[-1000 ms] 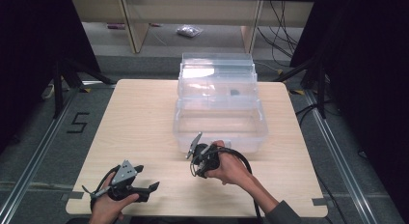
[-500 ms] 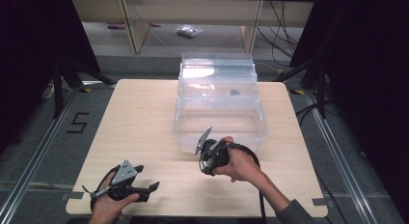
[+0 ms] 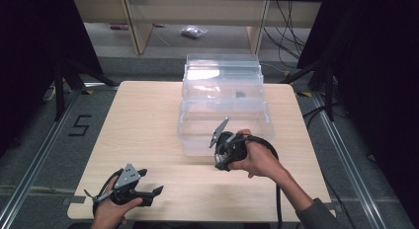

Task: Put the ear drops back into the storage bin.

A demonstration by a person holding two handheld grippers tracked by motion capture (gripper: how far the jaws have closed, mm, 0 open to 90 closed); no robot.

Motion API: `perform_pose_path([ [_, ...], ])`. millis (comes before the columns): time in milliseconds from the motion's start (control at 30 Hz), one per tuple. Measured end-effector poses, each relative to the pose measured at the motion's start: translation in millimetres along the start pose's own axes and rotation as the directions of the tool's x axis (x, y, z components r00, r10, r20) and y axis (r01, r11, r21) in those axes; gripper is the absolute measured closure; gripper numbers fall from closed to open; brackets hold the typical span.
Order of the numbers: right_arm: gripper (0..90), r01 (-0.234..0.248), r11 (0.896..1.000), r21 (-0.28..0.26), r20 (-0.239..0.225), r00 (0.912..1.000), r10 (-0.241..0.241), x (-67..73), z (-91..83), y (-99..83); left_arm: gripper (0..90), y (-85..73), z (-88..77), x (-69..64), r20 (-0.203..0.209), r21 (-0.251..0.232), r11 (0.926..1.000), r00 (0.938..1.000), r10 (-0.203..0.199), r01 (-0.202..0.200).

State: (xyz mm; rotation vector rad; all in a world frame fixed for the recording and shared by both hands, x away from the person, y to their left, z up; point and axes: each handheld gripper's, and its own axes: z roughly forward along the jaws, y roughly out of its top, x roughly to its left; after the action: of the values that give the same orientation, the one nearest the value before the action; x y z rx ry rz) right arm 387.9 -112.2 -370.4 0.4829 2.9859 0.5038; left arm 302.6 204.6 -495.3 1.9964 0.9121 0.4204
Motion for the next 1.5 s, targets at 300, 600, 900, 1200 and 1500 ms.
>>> perform_pose_path([
  [300,60.0,-0.033,0.999,0.0,0.032,0.9989,0.033,-17.9,-24.9,-5.6,16.0,0.0,0.0,0.0,-0.001,-0.001,1.0,1.0,-0.001,0.001],
  [600,60.0,-0.058,0.998,0.002,0.054,0.9969,0.058,-34.2,-38.3,-8.0,16.0,-0.4,0.8,0.3,0.007,-0.007,1.0,1.0,-0.001,0.001],
  [900,60.1,-0.119,0.993,0.019,0.083,0.9897,0.117,-59.9,-43.9,-13.7,16.0,0.0,0.1,0.0,0.0,0.001,1.0,1.0,0.0,0.0],
  [1200,60.0,-0.184,0.982,0.036,0.115,0.9772,0.179,-90.5,-37.0,-16.6,16.0,-0.3,0.4,0.3,0.004,-0.003,1.0,1.0,-0.002,0.002],
  [1500,60.0,-0.265,0.961,0.079,0.13,0.9585,0.254,-121.8,-17.2,-19.8,16.0,-0.4,0.4,0.2,0.005,-0.003,1.0,1.0,-0.002,0.002],
])
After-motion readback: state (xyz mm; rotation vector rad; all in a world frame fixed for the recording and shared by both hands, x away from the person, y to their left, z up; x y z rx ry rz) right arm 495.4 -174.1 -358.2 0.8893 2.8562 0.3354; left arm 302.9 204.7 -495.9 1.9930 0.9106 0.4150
